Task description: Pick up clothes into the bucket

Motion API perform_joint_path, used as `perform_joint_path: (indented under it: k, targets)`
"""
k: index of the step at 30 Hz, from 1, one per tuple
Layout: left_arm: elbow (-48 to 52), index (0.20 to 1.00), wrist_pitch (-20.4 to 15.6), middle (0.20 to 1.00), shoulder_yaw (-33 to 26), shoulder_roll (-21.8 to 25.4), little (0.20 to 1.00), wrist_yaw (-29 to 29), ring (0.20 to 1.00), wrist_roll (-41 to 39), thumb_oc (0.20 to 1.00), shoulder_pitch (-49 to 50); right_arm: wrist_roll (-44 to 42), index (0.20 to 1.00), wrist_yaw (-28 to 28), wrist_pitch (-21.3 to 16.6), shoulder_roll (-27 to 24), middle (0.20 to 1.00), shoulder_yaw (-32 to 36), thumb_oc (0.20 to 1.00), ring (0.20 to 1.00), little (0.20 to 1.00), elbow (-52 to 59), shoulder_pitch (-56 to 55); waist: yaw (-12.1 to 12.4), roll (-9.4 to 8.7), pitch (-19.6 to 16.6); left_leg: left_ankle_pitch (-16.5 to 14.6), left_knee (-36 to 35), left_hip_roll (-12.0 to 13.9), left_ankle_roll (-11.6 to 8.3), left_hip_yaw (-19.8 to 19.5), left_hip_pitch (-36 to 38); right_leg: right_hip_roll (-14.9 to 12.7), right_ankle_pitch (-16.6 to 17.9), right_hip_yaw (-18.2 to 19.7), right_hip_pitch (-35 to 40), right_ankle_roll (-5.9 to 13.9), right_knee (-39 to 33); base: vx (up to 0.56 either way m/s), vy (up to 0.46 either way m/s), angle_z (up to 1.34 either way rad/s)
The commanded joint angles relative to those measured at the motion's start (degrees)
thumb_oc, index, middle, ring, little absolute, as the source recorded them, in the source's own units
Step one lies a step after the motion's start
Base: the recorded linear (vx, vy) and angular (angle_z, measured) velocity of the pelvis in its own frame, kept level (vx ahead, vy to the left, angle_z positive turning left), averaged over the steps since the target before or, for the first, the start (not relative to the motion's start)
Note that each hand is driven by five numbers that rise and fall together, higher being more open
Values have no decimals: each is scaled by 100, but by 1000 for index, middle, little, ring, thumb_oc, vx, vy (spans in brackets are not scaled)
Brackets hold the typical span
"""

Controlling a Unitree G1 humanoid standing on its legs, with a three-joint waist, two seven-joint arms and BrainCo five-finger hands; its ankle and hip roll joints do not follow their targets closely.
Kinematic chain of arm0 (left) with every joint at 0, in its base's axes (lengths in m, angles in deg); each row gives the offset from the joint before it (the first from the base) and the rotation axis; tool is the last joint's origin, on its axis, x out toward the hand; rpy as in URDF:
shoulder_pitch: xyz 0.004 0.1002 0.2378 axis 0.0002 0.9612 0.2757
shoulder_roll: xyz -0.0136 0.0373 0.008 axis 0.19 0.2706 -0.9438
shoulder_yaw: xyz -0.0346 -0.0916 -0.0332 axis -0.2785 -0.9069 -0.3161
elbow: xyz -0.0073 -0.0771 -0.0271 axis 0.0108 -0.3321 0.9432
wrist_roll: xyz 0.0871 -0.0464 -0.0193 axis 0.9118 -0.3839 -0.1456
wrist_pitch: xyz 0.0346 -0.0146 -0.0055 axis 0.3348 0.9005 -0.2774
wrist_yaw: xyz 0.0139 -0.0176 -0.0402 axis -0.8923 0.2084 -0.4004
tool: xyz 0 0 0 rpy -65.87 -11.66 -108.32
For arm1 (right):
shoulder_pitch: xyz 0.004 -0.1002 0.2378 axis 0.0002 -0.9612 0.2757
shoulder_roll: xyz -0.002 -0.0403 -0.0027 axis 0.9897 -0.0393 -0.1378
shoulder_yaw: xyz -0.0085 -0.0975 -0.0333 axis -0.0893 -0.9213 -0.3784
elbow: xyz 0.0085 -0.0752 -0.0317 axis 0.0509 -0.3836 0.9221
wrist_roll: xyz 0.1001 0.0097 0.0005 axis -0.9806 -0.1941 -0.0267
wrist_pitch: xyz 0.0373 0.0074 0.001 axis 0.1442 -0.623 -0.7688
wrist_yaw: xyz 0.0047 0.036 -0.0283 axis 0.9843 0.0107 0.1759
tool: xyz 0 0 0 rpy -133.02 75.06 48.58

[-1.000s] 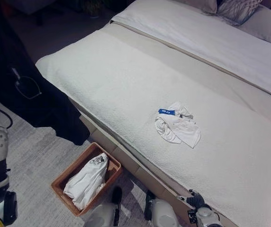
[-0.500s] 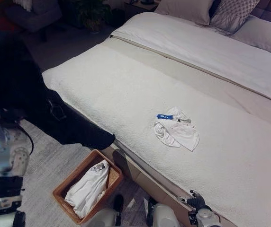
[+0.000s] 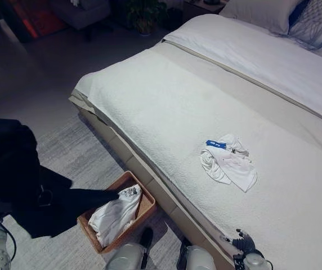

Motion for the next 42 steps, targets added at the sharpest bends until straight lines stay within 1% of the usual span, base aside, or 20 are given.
perform_joint_path:
  k: [1, 4, 9, 15, 19, 21, 22, 23, 26, 28, 29, 30, 31, 33, 34, 35, 37, 39, 41, 42]
  targets:
    - [390, 200, -261, 200, -121, 237, 200, 83, 200, 231, 200, -125, 38, 1000, 18, -80, -47, 1000, -150, 1000, 1000, 1000, 134, 75, -156, -141, 62, -263, 520, -17, -25, 2, -261, -376, 675, 178, 546, 464, -960, 0, 0, 0]
    - [185, 200, -121, 200, -17, 295, 200, 123, 200, 444, 200, -10, 33, 1000, 19, -71, -106, 1000, -141, 1000, 1000, 1000, 281, 101, -167, -125, 137, -255, 557, -7, -21, 22, -318, -383, 677, 191, 479, 461, -908, 0, 0, 0]
    - [-148, 200, -29, 200, 114, 341, 200, 154, 200, 588, 200, 10, 16, 1000, 27, -84, -145, 1000, -106, 1000, 1000, 1000, 373, 99, -193, -130, 209, -246, 576, -8, -14, 46, -363, -384, 695, 221, 406, 466, -876, 0, 0, 0]
    - [-1106, 200, 121, 200, 561, 286, 200, 141, 200, 793, 200, -186, 0, 1000, 88, -97, -209, 1000, -99, 1000, 1000, 1000, 435, 147, -287, -155, 309, -223, 611, 25, -9, 110, -461, -375, 725, 302, 254, 476, -824, 0, 0, 0]
    - [-1642, 200, 177, 200, 709, 294, 200, 3, 200, 1137, 200, -296, 3, 1000, 139, -114, -240, 1000, -87, 1000, 1000, 1000, 487, 159, -323, -170, 349, -221, 622, 36, -5, 139, -491, -368, 727, 355, 200, 481, -798, -8, 8, -3]
    - [-2223, 200, 248, 200, 863, 326, 200, -137, 200, 1504, 200, -448, 8, 1000, 193, -135, -282, 1000, -76, 1000, 1000, 1000, 543, 174, -365, -196, 387, -217, 633, 48, -6, 167, -522, -359, 733, 374, 146, 483, -775, -19, 12, -8]
    - [-2235, 200, 241, 200, 870, 328, 200, -140, 200, 1506, 200, -460, 8, 1000, 193, -135, -281, 1000, -71, 1000, 1000, 1000, 543, 175, -360, -195, 388, -217, 634, 48, -5, 168, -524, -359, 733, 375, 143, 483, -773, -16, 11, -5]
    - [-2786, 200, 313, 200, 1024, 340, 200, -287, 200, 1808, 200, -673, 17, 1000, 261, -161, -300, 1000, -87, 1000, 1000, 1000, 527, 206, -398, -213, 415, -214, 654, 53, -6, 179, -560, -362, 734, 397, 90, 484, -745, -10, 9, -6]
    - [-3153, 200, 301, 200, 1179, 354, 200, -384, 200, 1935, 200, -911, -1, 1000, 308, -188, -319, 1000, -82, 1000, 1000, 1000, 586, 238, -424, -223, 473, -218, 702, 56, -7, 191, -627, -364, 725, 423, 7, 484, -683, -27, 15, -11]
    - [-3400, 200, 368, 200, 1348, 407, 200, -477, 200, 2179, 200, -1054, -10, 1000, 352, -206, -340, 1000, -107, 1000, 1000, 1000, 625, 282, -451, -222, 564, -227, 778, 54, 5, 202, -694, -376, 731, 463, -77, 475, -616, -47, 28, -4]
    - [-3741, 200, 442, 200, 1578, 462, 200, -592, 200, 2474, 200, -1284, -17, 1000, 399, -240, -372, 1000, -147, 1000, 1000, 1000, 668, 343, -499, -221, 657, -234, 862, 45, 15, 211, -785, -389, 722, 509, -190, 473, -526, -47, 27, -1]
    - [-3752, 200, 437, 200, 1585, 462, 200, -595, 200, 2476, 200, -1298, -17, 1000, 399, -241, -373, 1000, -142, 1000, 1000, 1000, 666, 347, -494, -220, 658, -237, 868, 45, 15, 213, -792, -389, 719, 512, -199, 473, -518, -90, 52, -2]
    - [-3990, 200, 495, 200, 1801, 538, 200, -700, 200, 2690, 200, -1527, -67, 1000, 466, -274, -437, 1000, -181, 1000, 1000, 1000, 832, 446, -555, -207, 812, -243, 1020, 26, 34, 246, -951, -411, 704, 586, -383, 460, -374, -63, 33, -3]
    - [-4103, 200, 542, 200, 1896, 555, 200, -742, 200, 2812, 200, -1633, -63, 1000, 483, -290, -459, 1000, -193, 1000, 1000, 1000, 941, 457, -575, -199, 862, -265, 1124, 15, 57, 280, -1039, -418, 680, 636, -481, 448, -260, -65, 68, -10]
    - [-4208, 200, 620, 200, 2083, 589, 200, -846, 200, 3041, 200, -1785, -91, 1000, 514, -339, -501, 1000, -239, 1000, 1000, 1000, 1148, 496, -638, -180, 1058, -367, 1407, -28, 127, 374, -1223, -449, 607, 730, -688, 418, 26, -84, 111, -14]
    - [-4281, 200, 633, 200, 2140, 575, 200, -878, 200, 3041, 200, -1872, -100, 1000, 530, -355, -521, 1000, -254, 1000, 1000, 1000, 1234, 513, -681, -172, 1119, -353, 1471, -55, 153, 405, -1325, -461, 604, 773, -795, 401, 117, -104, 121, -16]
    - [-4497, 200, 707, 200, 2278, 608, 200, -982, 200, 3168, 200, -2091, -146, 1000, 577, -389, -568, 1000, -313, 1000, 1000, 1000, 1425, 615, -751, -166, 1353, -493, 1855, -86, 229, 499, -1588, -463, 516, 921, -1125, 371, 538, -100, 107, -19]
    - [-4420, 200, 723, 200, 2307, 642, 200, -1055, 200, 3222, 200, -2121, -141, 1000, 598, -402, -591, 1000, -326, 1000, 1000, 1000, 1511, 649, -762, -163, 1413, -551, 1988, -97, 267, 544, -1713, -459, 483, 985, -1279, 365, 679, -62, 79, -32]
    - [-4487, 200, 775, 200, 2347, 723, 200, -1177, 200, 3361, 200, -2249, -131, 1000, 604, -434, -661, 1000, -421, 1000, 1000, 1000, 1721, 763, -819, -206, 1620, -675, 2379, -112, 337, 620, -2020, -433, 454, 1131, -1588, 350, 961, -75, 83, -31]
    - [-4556, 200, 775, 200, 2387, 744, 200, -1226, 200, 3398, 200, -2300, -133, 1000, 619, -443, -685, 1000, -462, 1000, 1000, 1000, 1725, 813, -830, -226, 1621, -721, 2538, -103, 365, 651, -2218, -415, 439, 1189, -1792, 346, 1076, -70, 83, -34]
